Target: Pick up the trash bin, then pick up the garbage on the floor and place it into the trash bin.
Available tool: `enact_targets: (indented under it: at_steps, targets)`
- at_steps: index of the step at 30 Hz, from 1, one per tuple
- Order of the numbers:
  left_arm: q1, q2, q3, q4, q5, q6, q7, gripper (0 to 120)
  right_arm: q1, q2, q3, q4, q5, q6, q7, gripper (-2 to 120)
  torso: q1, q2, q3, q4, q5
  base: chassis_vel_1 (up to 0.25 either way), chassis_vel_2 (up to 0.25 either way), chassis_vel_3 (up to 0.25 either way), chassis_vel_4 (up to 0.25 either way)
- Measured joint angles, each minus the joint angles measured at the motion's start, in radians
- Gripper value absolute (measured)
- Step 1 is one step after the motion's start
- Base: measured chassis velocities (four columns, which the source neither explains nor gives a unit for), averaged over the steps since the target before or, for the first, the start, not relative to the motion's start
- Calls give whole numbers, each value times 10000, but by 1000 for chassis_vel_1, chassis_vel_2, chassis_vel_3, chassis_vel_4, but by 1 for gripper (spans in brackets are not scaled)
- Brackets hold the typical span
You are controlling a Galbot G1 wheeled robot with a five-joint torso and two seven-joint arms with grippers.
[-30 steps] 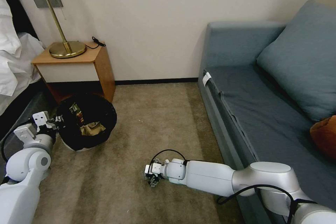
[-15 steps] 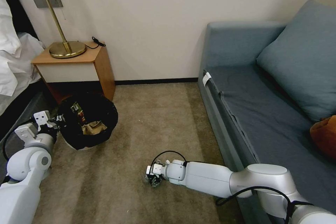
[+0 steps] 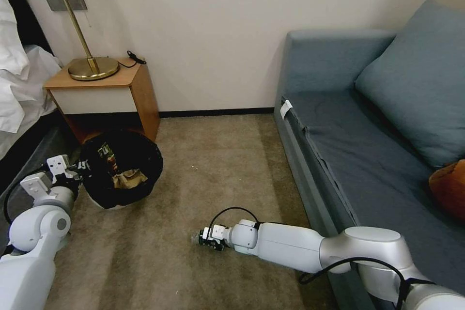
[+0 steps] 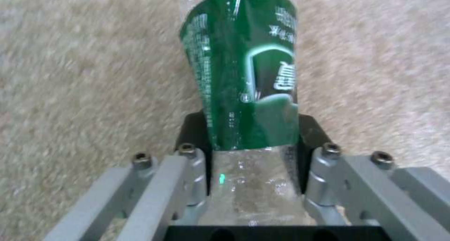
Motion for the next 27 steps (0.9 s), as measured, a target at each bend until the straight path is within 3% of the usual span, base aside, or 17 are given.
enact_targets:
  at_steps: [20,27]
  targets:
    - [25,75,138,191,32,-260,413,5,978,-453,2957,1570,334,-214,436,22,0,0,0,0,0,0,0,0,0]
    - [79,-158,289,143,127,-362,626,5,2027,-306,3785,2427,1039,-192,458,22,0,0,0,-1,-1,0,0,0,0]
